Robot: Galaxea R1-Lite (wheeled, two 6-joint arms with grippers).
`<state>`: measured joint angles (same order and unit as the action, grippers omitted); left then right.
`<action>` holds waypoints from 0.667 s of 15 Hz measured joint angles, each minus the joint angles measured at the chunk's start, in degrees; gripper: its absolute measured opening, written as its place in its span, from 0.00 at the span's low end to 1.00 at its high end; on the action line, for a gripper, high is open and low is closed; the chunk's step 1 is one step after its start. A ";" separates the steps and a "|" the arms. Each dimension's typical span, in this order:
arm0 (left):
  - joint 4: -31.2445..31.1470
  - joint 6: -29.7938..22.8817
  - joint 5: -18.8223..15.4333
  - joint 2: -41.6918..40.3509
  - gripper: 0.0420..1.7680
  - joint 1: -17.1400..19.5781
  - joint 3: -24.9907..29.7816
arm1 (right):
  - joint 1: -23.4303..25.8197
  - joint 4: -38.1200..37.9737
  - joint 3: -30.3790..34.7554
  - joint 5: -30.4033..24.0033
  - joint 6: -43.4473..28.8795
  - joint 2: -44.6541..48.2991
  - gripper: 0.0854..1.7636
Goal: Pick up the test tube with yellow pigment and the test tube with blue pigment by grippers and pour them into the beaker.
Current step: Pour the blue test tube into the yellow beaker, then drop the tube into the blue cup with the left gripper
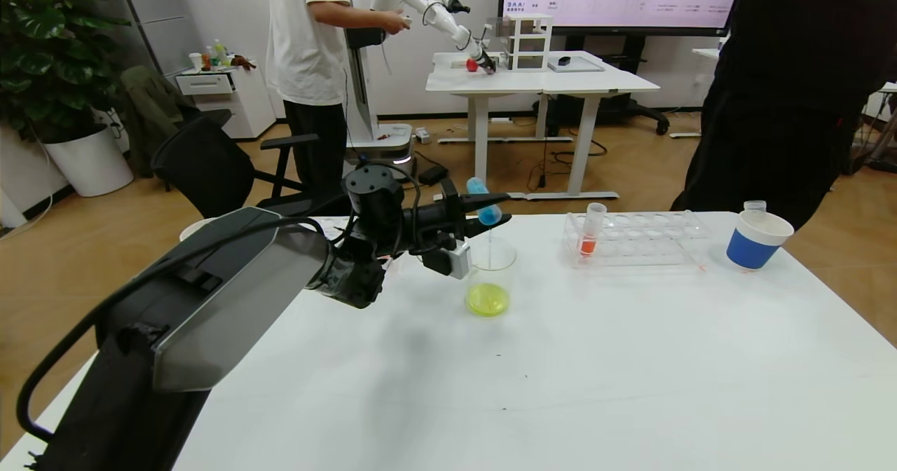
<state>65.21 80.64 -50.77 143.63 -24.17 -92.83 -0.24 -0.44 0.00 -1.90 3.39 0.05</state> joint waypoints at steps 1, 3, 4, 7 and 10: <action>0.00 0.84 0.00 0.04 0.27 -0.16 0.05 | 0.00 0.00 0.00 0.00 0.00 0.00 0.98; 0.06 2.55 0.00 0.23 0.27 -0.38 0.20 | 0.00 0.00 0.00 0.01 0.00 0.00 0.98; 0.11 3.38 0.09 0.34 0.27 -0.35 0.27 | 0.00 0.00 0.00 0.00 0.00 0.00 0.98; 0.26 5.50 0.09 0.66 0.27 -0.21 0.50 | 0.00 0.02 0.00 0.00 -0.01 0.00 0.98; 0.23 7.59 0.09 0.72 0.27 -0.21 0.52 | 0.00 0.00 0.00 0.00 0.00 0.00 0.98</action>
<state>65.44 88.24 -50.69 144.35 -24.38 -92.31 -0.24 -0.44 0.00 -1.90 3.39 0.05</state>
